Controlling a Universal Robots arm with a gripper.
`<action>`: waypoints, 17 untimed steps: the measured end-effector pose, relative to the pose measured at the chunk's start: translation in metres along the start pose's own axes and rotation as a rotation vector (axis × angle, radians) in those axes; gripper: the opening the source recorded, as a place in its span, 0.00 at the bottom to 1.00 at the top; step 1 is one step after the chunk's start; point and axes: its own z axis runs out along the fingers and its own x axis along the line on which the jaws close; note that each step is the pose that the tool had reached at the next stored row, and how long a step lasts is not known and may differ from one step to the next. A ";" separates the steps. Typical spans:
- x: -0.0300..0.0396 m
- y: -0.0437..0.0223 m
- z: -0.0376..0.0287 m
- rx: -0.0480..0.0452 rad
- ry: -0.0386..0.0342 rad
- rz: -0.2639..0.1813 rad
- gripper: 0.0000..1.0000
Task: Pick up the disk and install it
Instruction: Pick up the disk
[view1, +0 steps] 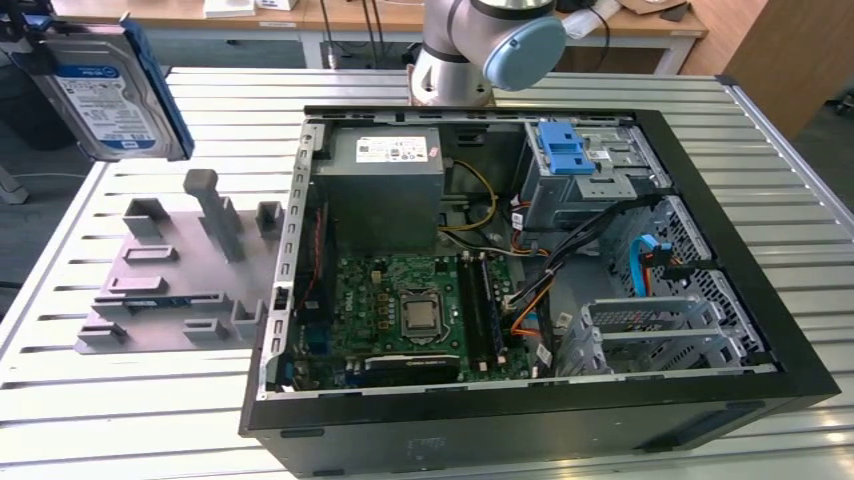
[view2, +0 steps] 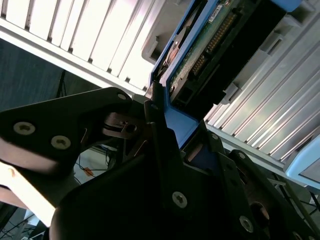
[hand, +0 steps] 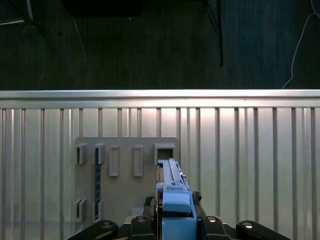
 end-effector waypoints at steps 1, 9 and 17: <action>0.0000 0.0000 -0.0010 0.0000 0.0000 0.000 0.36; -0.0001 0.0001 -0.0093 0.0000 0.0000 0.000 0.36; -0.0002 0.0001 -0.0179 0.0001 0.0000 0.000 0.36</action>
